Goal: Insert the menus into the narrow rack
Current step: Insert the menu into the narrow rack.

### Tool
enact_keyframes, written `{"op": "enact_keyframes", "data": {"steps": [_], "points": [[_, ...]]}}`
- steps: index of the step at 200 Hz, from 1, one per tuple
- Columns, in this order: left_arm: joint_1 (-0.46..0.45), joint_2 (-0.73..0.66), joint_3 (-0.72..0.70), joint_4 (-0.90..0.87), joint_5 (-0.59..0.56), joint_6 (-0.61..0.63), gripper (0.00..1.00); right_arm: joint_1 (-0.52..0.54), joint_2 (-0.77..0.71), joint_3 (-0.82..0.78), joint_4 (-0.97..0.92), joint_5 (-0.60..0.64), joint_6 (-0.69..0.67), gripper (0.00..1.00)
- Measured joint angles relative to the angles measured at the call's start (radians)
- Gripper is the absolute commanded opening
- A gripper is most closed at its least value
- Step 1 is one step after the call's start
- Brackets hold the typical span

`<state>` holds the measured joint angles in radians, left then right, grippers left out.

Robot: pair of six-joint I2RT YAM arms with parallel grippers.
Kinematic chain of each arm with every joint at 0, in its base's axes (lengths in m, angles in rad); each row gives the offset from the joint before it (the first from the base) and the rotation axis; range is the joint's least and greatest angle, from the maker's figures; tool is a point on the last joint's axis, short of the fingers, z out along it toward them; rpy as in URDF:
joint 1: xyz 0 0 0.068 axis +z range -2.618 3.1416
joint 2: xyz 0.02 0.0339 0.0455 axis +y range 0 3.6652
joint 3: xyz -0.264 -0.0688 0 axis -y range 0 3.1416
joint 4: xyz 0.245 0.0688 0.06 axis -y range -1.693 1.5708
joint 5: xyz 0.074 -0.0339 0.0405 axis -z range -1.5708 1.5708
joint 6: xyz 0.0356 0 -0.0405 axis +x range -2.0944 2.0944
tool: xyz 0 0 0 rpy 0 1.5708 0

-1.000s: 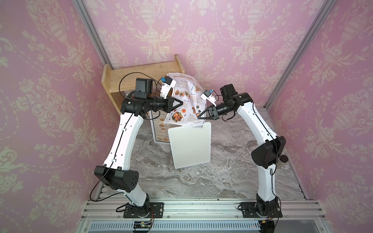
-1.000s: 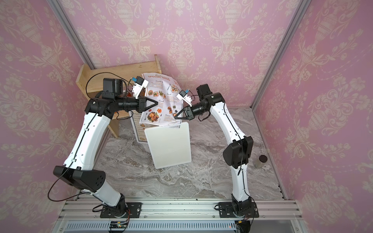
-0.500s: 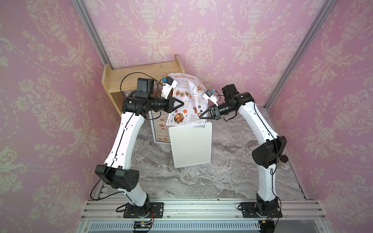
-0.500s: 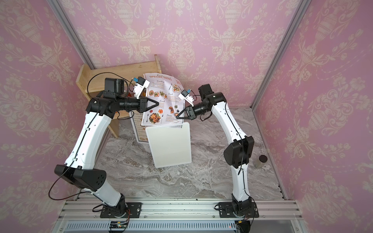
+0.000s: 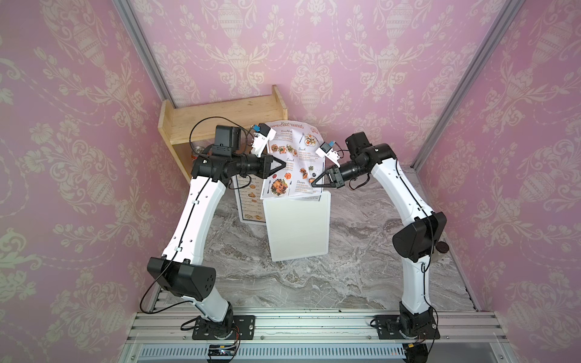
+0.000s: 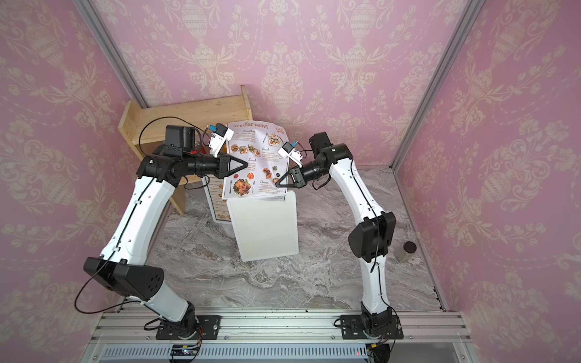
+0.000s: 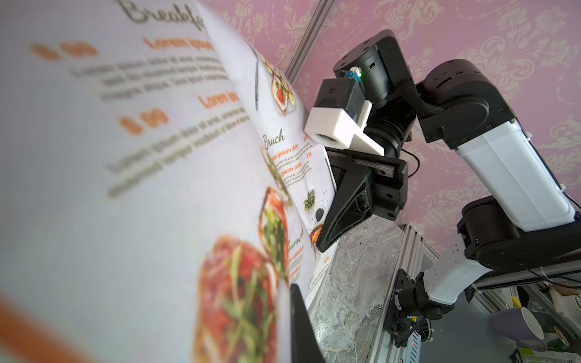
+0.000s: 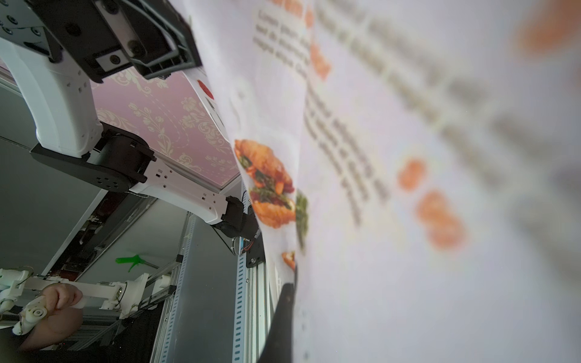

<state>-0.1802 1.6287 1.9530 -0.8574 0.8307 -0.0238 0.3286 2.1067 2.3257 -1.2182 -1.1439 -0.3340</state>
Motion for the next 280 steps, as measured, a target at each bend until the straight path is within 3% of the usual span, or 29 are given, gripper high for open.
{"op": "enact_keyframes", "data": {"steps": [32,85,127,144,228,280], "points": [[0.000,-0.037,-0.053,0.036,0.000,0.004,0.00,0.000,0.000,0.011,-0.009,0.006,-0.007,0.03],[0.000,-0.077,-0.140,0.103,0.002,0.008,0.03,-0.002,0.000,0.033,0.000,0.005,-0.002,0.22],[0.000,-0.077,-0.167,0.111,0.002,0.011,0.10,-0.006,0.005,0.111,0.012,0.002,0.020,0.24],[-0.001,-0.077,-0.173,0.112,0.002,0.016,0.20,-0.006,0.011,0.136,0.032,-0.002,0.032,0.22],[0.000,-0.077,-0.174,0.112,0.002,0.027,0.22,-0.006,0.045,0.159,0.057,-0.005,0.064,0.05],[0.002,-0.077,-0.175,0.112,0.002,0.040,0.33,-0.006,0.049,0.177,0.049,0.000,0.040,0.00]]}}
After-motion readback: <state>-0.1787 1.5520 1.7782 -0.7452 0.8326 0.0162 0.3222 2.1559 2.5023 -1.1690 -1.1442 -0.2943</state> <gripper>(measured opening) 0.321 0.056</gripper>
